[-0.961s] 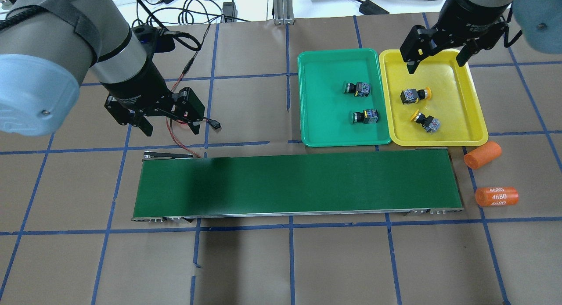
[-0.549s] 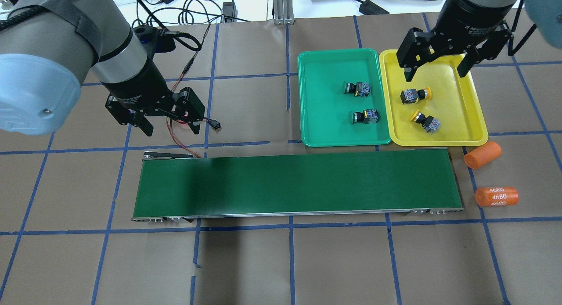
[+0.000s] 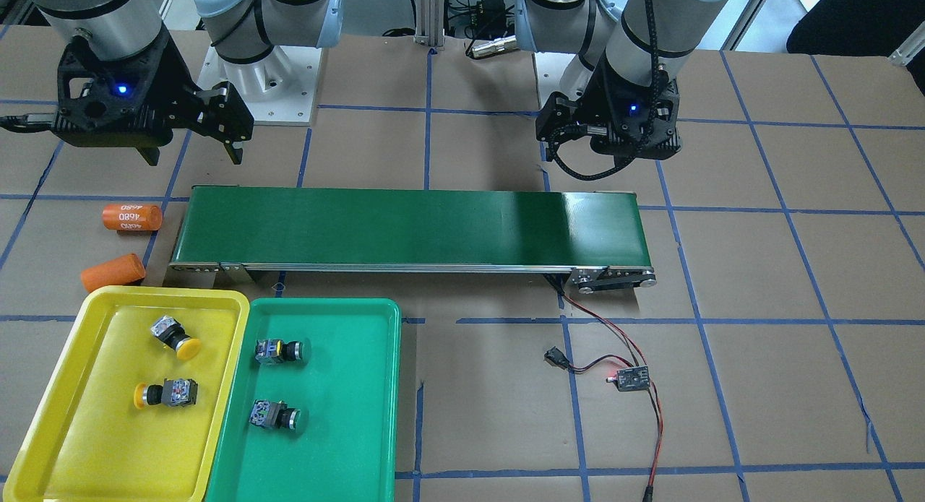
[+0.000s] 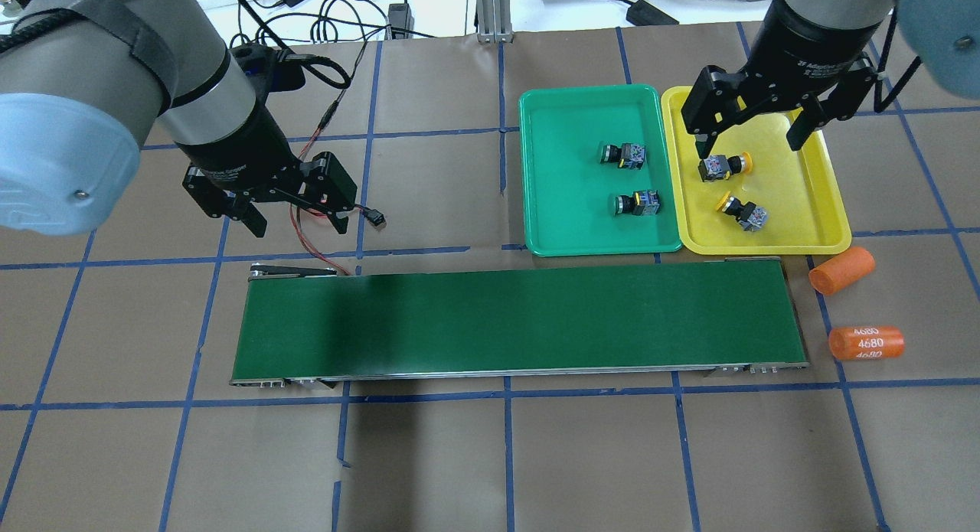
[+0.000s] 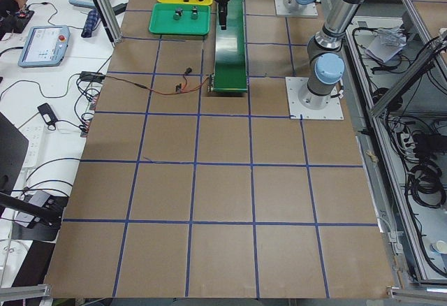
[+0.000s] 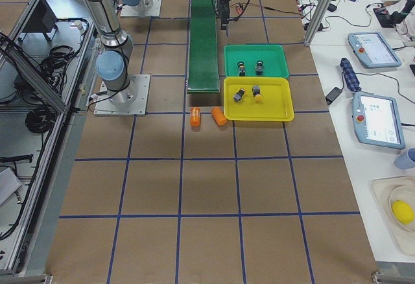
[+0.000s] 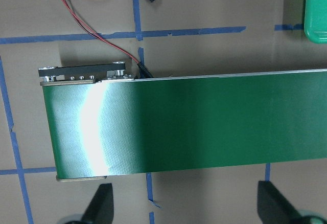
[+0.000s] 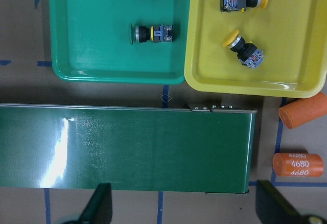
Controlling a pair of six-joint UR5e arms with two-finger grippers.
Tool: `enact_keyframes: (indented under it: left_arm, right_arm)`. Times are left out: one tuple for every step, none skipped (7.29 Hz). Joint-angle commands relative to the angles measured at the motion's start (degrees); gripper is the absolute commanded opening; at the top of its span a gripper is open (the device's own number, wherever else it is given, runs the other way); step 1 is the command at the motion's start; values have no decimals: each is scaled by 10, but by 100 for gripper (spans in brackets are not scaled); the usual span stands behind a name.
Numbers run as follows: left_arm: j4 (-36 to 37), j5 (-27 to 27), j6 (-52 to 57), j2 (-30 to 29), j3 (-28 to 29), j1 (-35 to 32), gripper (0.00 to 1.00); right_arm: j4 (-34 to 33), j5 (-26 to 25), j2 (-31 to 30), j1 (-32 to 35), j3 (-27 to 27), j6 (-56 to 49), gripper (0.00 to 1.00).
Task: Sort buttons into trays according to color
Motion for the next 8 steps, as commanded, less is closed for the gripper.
enact_keyframes:
  left_arm:
    - [-1, 0, 0, 0, 0, 0, 100]
    - [-1, -1, 0, 1, 0, 0, 100]
    - [-1, -1, 0, 1, 0, 0, 100]
    - [-1, -1, 0, 1, 1, -1, 100]
    - [-2, -1, 0, 1, 0, -3, 100]
    - [-1, -1, 0, 1, 0, -3, 100]
    - [-1, -1, 0, 1, 0, -3, 100]
    - [-1, -1, 0, 0, 0, -3, 100]
  right_arm:
    - [-20, -1, -2, 1, 14, 5, 100]
    - [-21, -1, -2, 2, 13, 5, 100]
    - [-21, 0, -2, 3, 9, 5, 100]
    - [-22, 1, -3, 2, 4, 5, 100]
    - [-19, 0, -6, 2, 4, 5, 100]
    - [-22, 0, -5, 2, 5, 6, 100]
    - [-21, -2, -5, 2, 9, 6, 100]
    - [-21, -2, -5, 2, 9, 6, 100]
